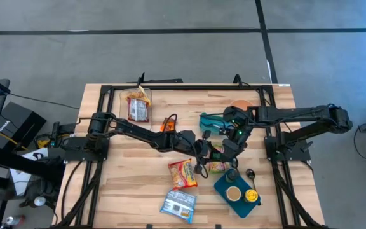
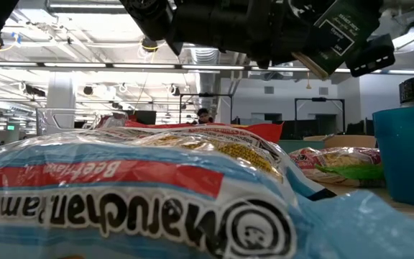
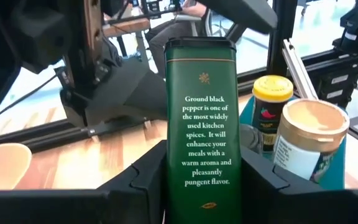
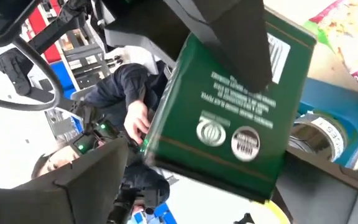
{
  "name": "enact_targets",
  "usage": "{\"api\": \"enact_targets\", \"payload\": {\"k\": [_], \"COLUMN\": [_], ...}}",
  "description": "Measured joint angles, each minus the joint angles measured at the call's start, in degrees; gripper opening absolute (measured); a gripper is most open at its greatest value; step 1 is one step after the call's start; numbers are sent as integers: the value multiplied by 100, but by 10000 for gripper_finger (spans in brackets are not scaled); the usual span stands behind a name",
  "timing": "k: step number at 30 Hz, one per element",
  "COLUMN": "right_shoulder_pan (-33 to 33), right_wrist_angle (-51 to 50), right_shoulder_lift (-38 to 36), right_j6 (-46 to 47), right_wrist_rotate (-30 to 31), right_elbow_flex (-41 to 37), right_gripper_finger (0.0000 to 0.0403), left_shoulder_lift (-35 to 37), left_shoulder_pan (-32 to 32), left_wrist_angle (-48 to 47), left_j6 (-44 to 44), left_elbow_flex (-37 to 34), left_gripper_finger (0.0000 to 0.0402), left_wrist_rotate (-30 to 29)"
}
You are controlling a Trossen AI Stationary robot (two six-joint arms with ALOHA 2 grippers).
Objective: Pick & Place Food Item
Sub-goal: Put the green seasoning can into the blue bin
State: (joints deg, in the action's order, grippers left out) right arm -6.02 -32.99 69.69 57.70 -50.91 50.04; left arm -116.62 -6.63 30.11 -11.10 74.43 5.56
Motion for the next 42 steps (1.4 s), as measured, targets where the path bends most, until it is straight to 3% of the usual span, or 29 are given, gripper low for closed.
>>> {"api": "enact_targets", "payload": {"k": [17,24,29,35,42], "right_shoulder_pan": [2,-15,-108,-200,-201], "right_wrist_angle": [-732,-1759,-1931,-1923,-1917], "right_shoulder_lift": [0,0,0,0,0], "right_j6": [-2251,-2388,-2736,-3813,-3908], "right_wrist_rotate": [-309,-158,-120,369,1209], "right_elbow_flex": [7,7,7,7,7], "right_gripper_finger": [372,372,372,372,372], "left_shoulder_lift": [-2,232,409,414,417], "left_shoulder_pan": [-4,-4,-20,-20,-20], "left_wrist_angle": [-266,-828,-1056,-1437,-1836], "left_j6": [3,3,102,233,411], "left_elbow_flex": [-6,-9,-7,-8,-9], "left_gripper_finger": [127,135,127,134,128], "left_wrist_rotate": [22,4,20,35,35]}}
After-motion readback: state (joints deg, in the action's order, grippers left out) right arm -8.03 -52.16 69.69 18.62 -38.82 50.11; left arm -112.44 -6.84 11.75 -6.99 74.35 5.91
